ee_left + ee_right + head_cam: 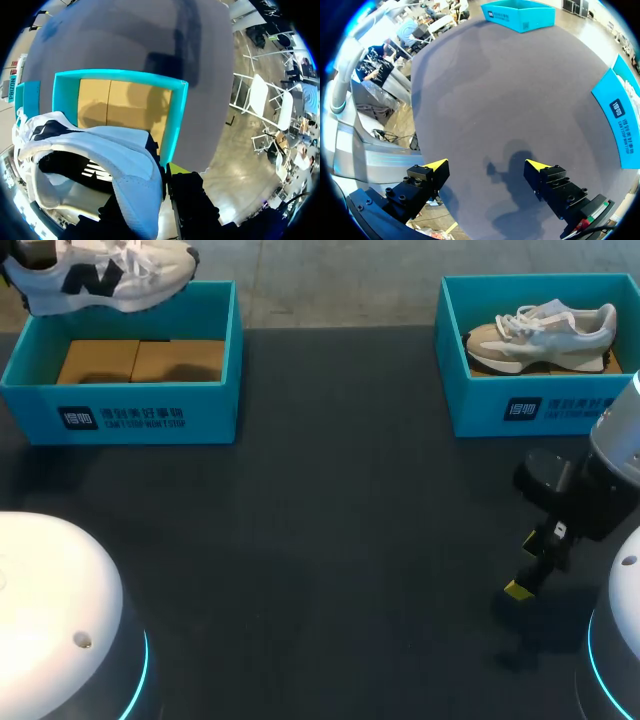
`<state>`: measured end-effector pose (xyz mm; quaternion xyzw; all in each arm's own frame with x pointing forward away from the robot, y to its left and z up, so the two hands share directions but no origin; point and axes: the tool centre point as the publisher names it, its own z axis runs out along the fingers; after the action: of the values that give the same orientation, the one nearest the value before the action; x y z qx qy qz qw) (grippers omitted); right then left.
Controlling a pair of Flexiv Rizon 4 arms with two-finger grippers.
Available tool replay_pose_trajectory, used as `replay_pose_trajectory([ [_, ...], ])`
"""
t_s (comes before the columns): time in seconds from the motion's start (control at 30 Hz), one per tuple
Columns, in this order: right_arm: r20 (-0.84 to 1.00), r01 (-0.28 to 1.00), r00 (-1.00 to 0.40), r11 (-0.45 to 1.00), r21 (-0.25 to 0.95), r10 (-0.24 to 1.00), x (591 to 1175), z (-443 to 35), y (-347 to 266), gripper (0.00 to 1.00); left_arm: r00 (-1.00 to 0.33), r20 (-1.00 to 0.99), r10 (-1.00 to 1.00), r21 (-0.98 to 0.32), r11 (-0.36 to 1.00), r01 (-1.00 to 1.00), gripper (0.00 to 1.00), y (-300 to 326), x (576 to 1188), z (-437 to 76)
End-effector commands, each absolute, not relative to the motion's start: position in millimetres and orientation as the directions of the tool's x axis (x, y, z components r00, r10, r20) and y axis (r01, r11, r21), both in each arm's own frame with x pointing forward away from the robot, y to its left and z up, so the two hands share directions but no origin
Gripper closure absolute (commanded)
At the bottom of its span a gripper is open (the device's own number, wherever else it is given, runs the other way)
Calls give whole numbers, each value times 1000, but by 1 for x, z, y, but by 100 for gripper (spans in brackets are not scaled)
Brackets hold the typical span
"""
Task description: Take the shoe out of the shoebox, open the shoe tongue, remove and reinsert the insole, then place the shoe into the shoebox
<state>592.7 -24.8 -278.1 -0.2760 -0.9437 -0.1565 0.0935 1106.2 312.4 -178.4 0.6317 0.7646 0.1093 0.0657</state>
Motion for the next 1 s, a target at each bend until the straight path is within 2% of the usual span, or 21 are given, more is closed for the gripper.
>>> replay_pose_trajectory([
  [0.03,261,550,-831,799,245,492,591,-279,-25,0,-191,52,980,229,174,958,100,314,1124,-185],
  [0.57,261,550,-831,799,245,492,591,-279,-25,0,-190,106,976,172,170,970,100,319,1137,-221],
  [1.0,261,550,-831,799,245,492,591,-279,-25,0,-143,103,984,164,125,978,100,311,1114,-244],
])
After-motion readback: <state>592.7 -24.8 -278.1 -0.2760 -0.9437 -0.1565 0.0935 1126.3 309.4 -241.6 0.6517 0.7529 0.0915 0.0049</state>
